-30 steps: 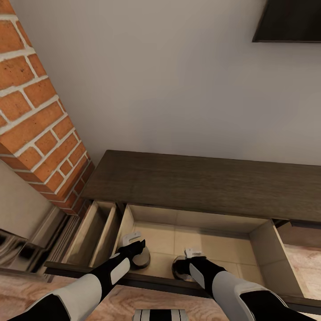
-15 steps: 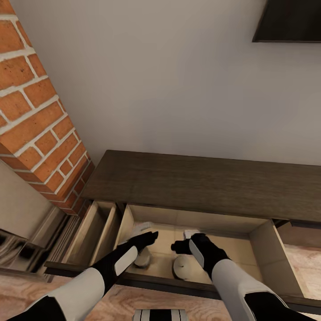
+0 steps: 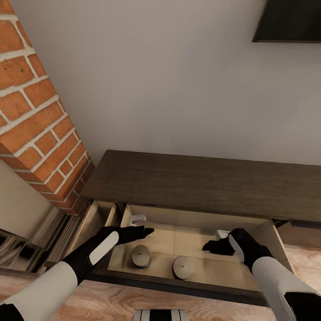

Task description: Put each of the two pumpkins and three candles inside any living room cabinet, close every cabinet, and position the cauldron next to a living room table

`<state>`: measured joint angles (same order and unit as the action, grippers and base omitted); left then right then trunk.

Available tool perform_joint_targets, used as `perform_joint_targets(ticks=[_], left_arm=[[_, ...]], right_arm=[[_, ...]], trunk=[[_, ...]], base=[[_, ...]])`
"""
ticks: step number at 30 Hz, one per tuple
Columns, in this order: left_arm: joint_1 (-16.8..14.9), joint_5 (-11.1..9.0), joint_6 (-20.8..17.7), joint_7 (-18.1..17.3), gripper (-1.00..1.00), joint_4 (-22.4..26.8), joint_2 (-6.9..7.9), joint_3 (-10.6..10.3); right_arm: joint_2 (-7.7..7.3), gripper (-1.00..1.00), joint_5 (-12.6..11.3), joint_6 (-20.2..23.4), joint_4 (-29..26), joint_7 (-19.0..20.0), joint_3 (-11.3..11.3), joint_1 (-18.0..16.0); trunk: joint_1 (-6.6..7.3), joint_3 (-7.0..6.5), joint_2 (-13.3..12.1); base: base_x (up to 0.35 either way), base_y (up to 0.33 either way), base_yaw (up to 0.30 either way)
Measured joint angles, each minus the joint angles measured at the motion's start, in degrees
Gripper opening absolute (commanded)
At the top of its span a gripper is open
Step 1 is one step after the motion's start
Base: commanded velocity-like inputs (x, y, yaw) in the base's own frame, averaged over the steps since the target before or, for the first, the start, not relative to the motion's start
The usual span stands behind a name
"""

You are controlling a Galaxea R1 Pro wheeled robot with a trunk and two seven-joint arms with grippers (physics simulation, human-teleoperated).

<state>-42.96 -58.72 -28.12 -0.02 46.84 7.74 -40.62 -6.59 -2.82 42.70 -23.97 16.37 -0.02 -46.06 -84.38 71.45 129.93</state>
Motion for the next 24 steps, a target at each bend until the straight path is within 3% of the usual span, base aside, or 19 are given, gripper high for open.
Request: perform_joint_targets(ticks=[2, 7, 9, 11, 14, 19, 24], left_arm=[[0.0, 0.0, -3.2, -0.2, 1.00, 1.4, 0.39, 0.0], [0.0, 0.0, -7.1, -0.2, 1.00, 4.0, 0.50, 0.0], [0.0, 0.0, -7.9, -0.2, 1.00, 4.9, 0.52, -0.1], [0.0, 0.0, -10.3, -0.3, 1.00, 5.2, 0.53, -0.2], [0.0, 0.0, -12.6, -1.0, 1.00, 5.3, 0.53, -0.3], [0.0, 0.1, -14.0, -3.0, 1.00, 6.2, 0.50, -0.4], [0.0, 0.1, -14.9, -3.2, 1.00, 6.6, 0.45, -0.5]], right_arm=[[-4.13, 1.00, 0.2, 0.0, 0.4, 7.9, 0.2, 0.0], [-8.75, 1.00, 0.2, 0.2, 0.7, 16.1, 0.3, 0.0], [-11.41, 1.00, 0.2, 0.8, 0.7, 22.1, 0.4, 0.0], [-14.66, 1.00, 0.7, 1.7, 0.8, 30.9, 1.0, 0.1], [-17.74, 1.00, 1.5, 2.0, 0.7, 39.9, 3.2, 0.2], [-19.42, 1.00, 1.9, 2.0, 0.3, 47.1, 6.1, 0.2], [-19.57, 1.00, 2.0, 1.8, 0.2, 47.9, 7.0, 0.3]], trunk=[[0.00, 0.00, 0.0], [0.00, 0.00, 0.0], [0.00, 0.00, 0.0], [0.00, 0.00, 0.0], [0.00, 0.00, 0.0], [0.00, 0.00, 0.0], [0.00, 0.00, 0.0]], base=[[0.000, 0.000, 0.000], [0.000, 0.000, 0.000], [0.000, 0.000, 0.000], [0.000, 0.000, 0.000], [-0.031, 0.000, 0.000], [-0.229, 0.000, 0.000], [-0.324, 0.000, 0.000]])
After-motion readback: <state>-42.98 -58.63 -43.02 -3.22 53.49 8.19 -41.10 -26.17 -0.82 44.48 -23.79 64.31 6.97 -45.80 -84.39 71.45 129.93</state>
